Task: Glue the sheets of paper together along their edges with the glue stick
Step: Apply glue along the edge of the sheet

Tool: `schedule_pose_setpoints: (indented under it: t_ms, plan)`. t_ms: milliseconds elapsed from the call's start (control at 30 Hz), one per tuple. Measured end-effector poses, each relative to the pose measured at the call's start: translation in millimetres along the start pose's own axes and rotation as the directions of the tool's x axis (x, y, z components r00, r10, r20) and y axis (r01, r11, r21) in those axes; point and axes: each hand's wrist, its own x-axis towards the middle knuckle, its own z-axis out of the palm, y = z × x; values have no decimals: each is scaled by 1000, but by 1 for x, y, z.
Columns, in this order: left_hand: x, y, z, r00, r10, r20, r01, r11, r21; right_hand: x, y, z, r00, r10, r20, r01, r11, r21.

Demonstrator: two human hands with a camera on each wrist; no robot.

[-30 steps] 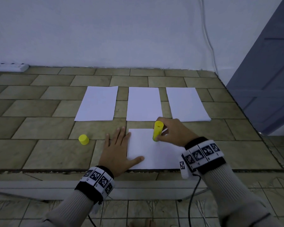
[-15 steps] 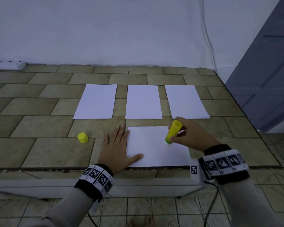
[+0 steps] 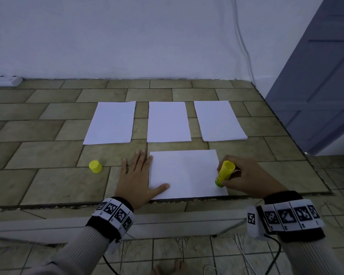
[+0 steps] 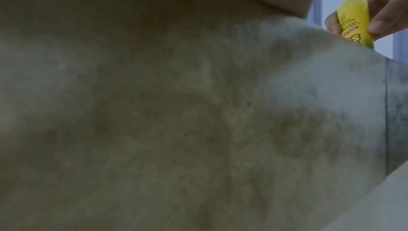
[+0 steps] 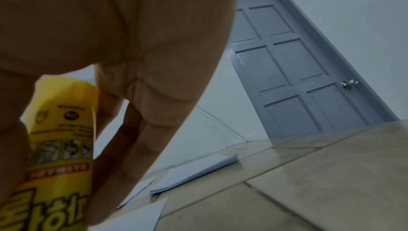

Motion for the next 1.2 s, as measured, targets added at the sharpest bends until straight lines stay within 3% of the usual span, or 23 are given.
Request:
schedule_pose_setpoints:
  t_ms: [367,633,733,833,900,967,1033,1100,1200]
  plan:
    - [0,0,-1,1000,2,-1,-2,1000,-28,61,1,-5,998,-17,-67,7,989,-148]
    - [0,0,0,1000,4,-11,-5,999,-52,87,9,-9,985,52,-167,-92,967,-239]
    - [0,0,-1,1000,0,1,0,999,-51,84,9,-12,963,129,-236,-189,949,-252]
    - [0,0,0,1000,-3,6,3,999,-32,76,8,-19,925,253,-284,-343,878,-335]
    - [1,0,0,1000,-6,1,7,1000,-25,71,8,-25,897,365,-249,-442,767,-466]
    - [1,0,0,1000,-6,-3,6,1000,-29,67,8,-28,871,462,-166,-451,620,-643]
    - [1,0,1,1000,-5,2,5,1000,-26,61,8,-28,852,517,-85,-414,564,-715]
    - [1,0,1,1000,-2,-1,2,1000,-26,56,11,-30,857,509,-77,-419,603,-679]
    - [1,0,1,1000,0,-1,0,1000,-27,51,20,-38,860,454,-233,-510,749,-424]
